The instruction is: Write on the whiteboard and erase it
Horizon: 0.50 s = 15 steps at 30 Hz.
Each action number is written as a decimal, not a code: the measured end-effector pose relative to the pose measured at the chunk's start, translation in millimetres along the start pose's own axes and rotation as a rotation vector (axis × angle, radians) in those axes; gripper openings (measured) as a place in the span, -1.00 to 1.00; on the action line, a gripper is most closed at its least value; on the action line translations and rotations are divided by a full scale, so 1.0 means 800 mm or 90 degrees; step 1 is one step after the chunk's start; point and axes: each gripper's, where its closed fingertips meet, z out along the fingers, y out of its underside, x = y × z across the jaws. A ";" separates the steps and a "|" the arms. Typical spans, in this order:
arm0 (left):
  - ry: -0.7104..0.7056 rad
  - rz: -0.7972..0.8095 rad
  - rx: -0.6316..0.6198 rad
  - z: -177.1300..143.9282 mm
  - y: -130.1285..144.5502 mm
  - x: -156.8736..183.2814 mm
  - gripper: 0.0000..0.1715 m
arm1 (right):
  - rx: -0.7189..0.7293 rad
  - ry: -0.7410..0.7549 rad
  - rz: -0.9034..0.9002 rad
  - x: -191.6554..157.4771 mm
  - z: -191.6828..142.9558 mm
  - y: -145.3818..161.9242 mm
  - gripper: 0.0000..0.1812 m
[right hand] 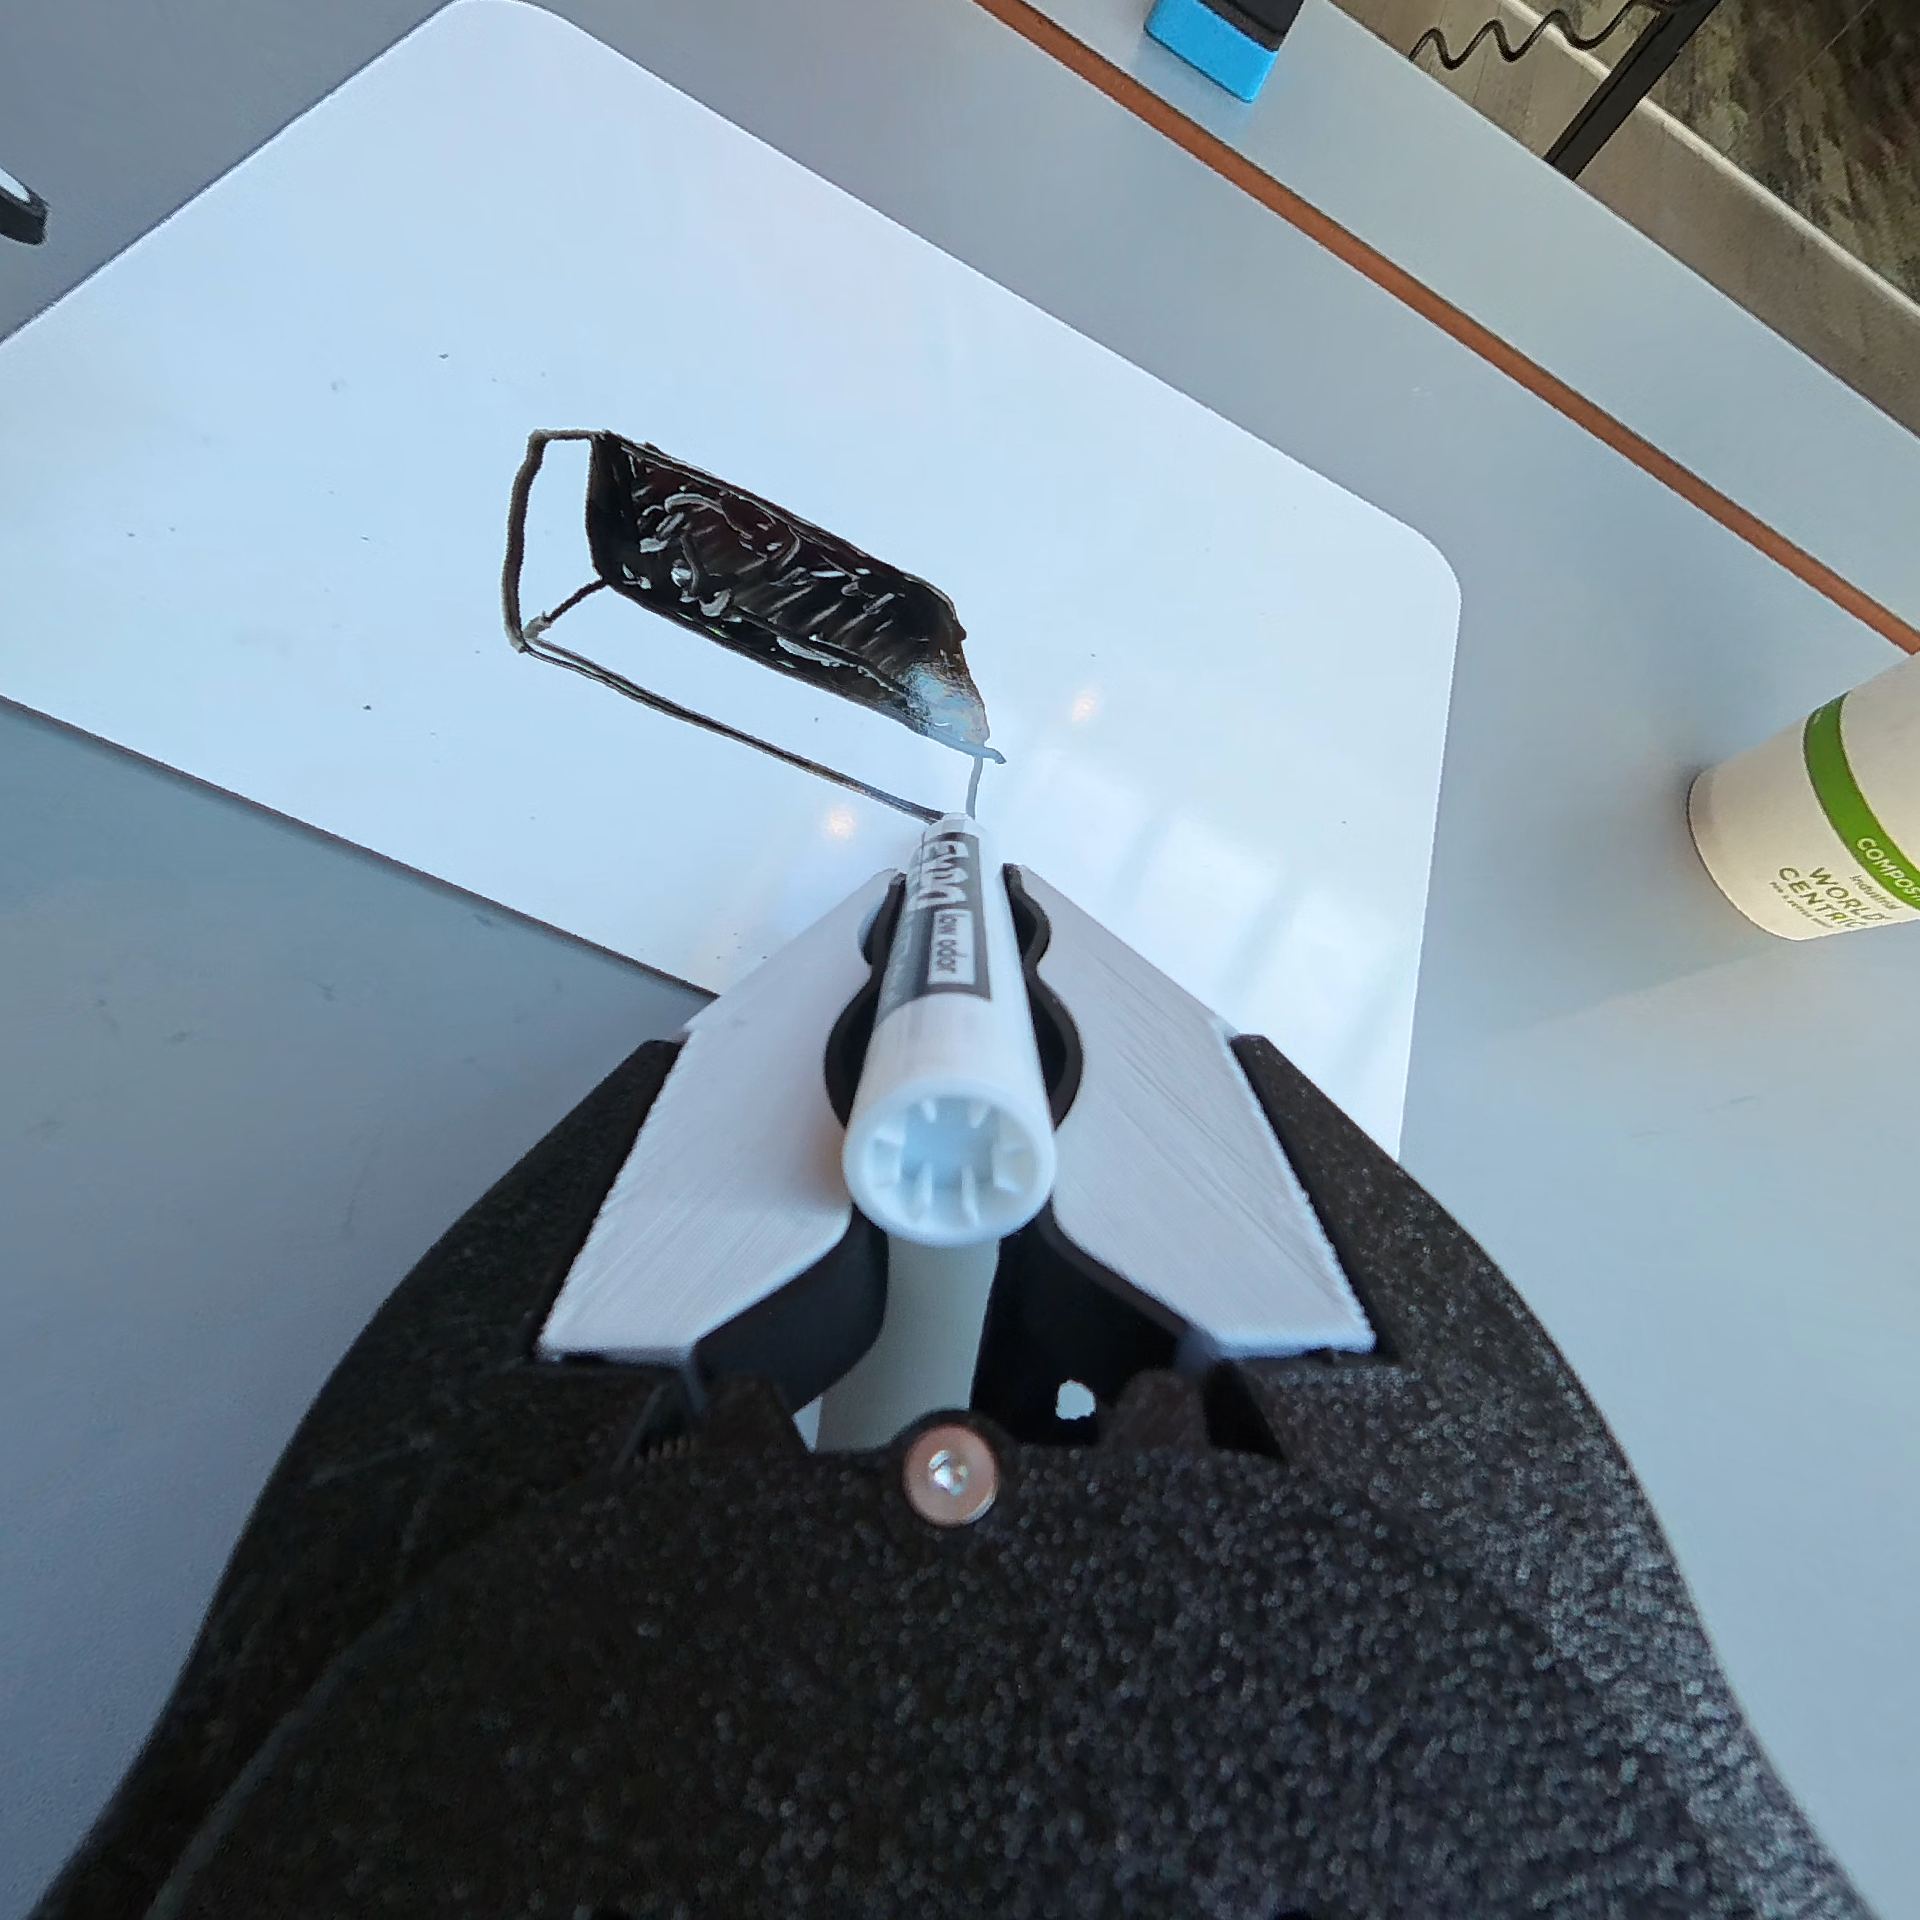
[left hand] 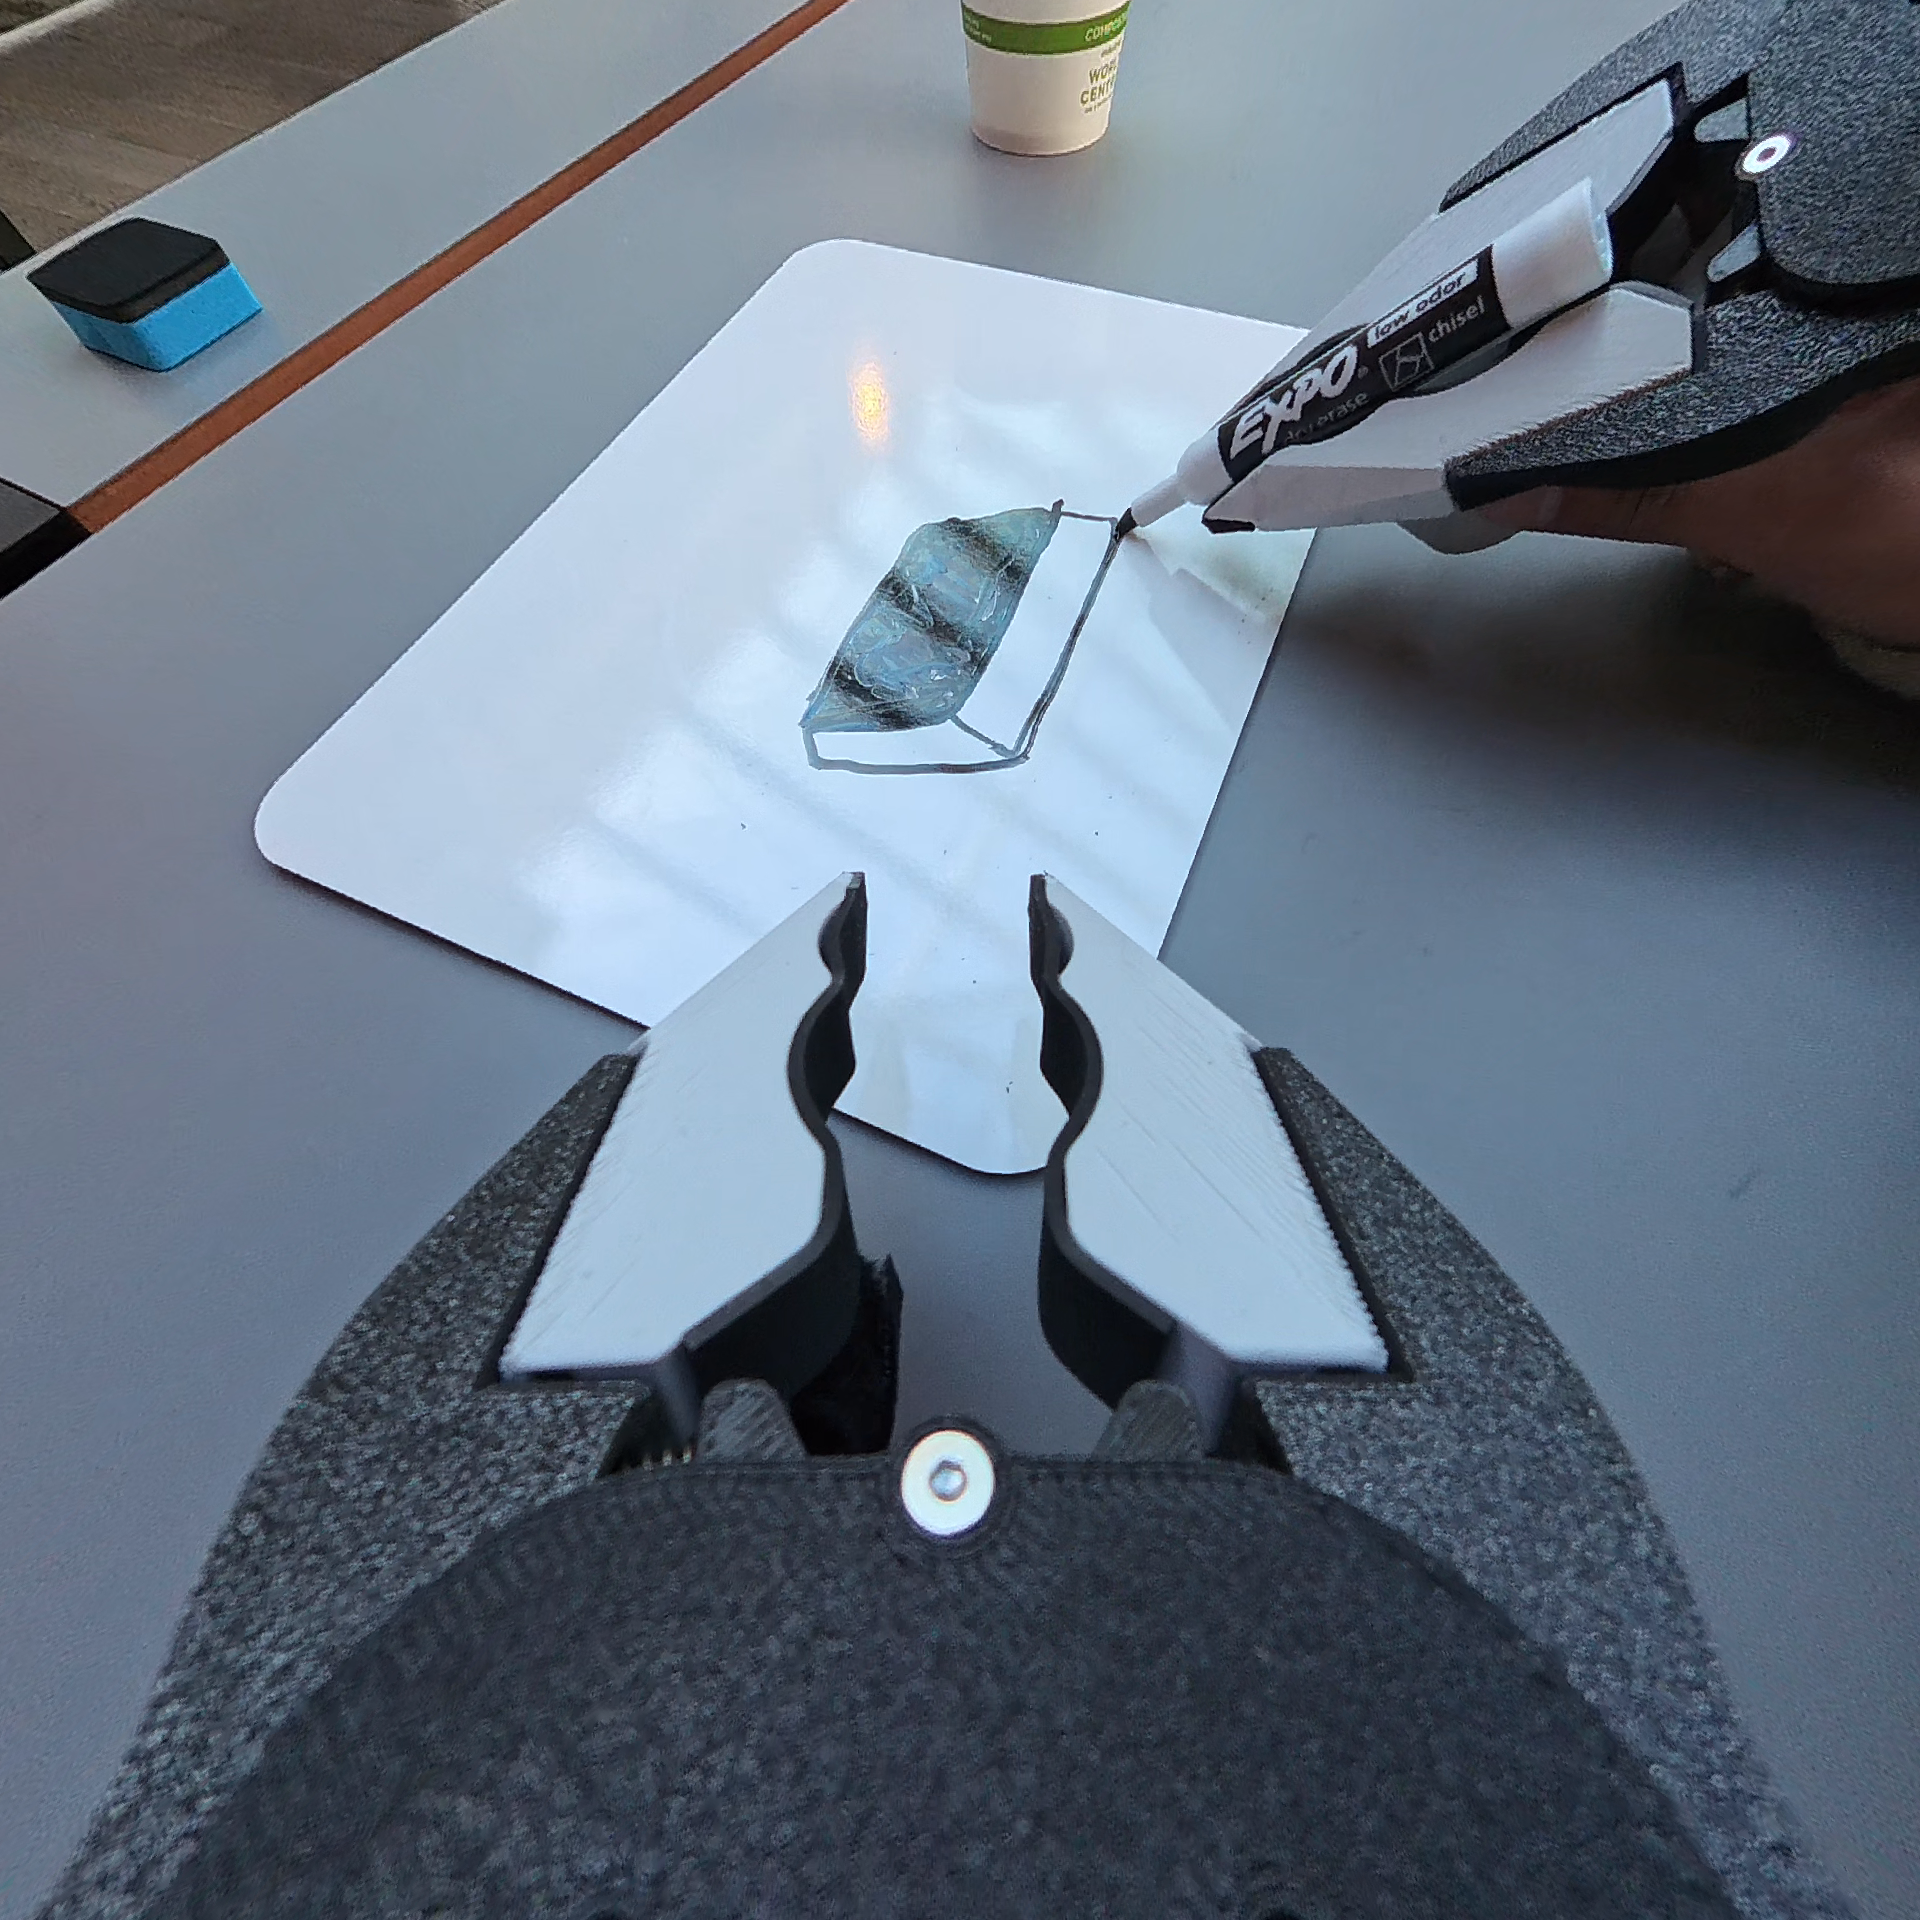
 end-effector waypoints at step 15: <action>0.000 0.002 0.004 0.003 -0.002 0.000 -0.64 | 0.007 -0.026 -0.022 -0.027 0.001 -0.011 -0.81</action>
